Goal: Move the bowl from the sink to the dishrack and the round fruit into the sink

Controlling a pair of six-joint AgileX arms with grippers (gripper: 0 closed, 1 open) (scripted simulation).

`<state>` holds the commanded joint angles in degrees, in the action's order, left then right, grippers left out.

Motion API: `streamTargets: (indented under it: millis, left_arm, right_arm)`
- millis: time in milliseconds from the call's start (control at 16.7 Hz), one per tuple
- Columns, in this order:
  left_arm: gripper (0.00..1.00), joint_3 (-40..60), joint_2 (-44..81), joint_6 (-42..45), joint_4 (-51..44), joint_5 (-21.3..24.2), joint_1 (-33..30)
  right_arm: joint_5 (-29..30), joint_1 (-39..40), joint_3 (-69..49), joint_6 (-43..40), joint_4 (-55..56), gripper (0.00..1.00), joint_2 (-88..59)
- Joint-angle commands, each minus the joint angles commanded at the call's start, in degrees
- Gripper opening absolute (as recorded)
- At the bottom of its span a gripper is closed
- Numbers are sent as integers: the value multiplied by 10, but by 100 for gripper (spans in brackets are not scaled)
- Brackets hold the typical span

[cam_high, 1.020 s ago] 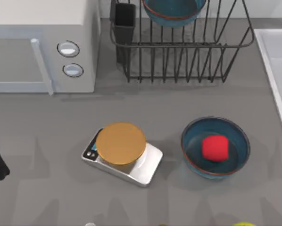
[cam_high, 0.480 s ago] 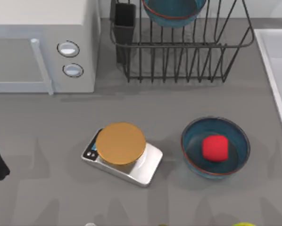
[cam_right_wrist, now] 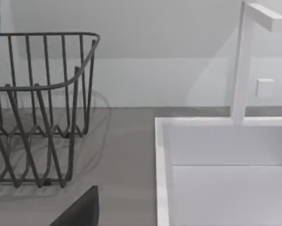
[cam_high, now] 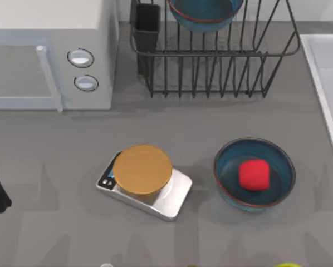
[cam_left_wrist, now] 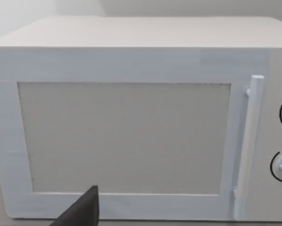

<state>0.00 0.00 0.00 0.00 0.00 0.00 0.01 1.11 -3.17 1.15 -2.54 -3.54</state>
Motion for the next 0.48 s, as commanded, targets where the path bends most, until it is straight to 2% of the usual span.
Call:
streamTargets:
  millis: [240,480]
  left_arm:
    - [100,0,0,0,0,0,0]
    - [100,0,0,0,0,0,0]
  right_arm:
    - [0,37,-111,38,-84,100,-130]
    - [-1,89,-271,92,-202,100,-344]
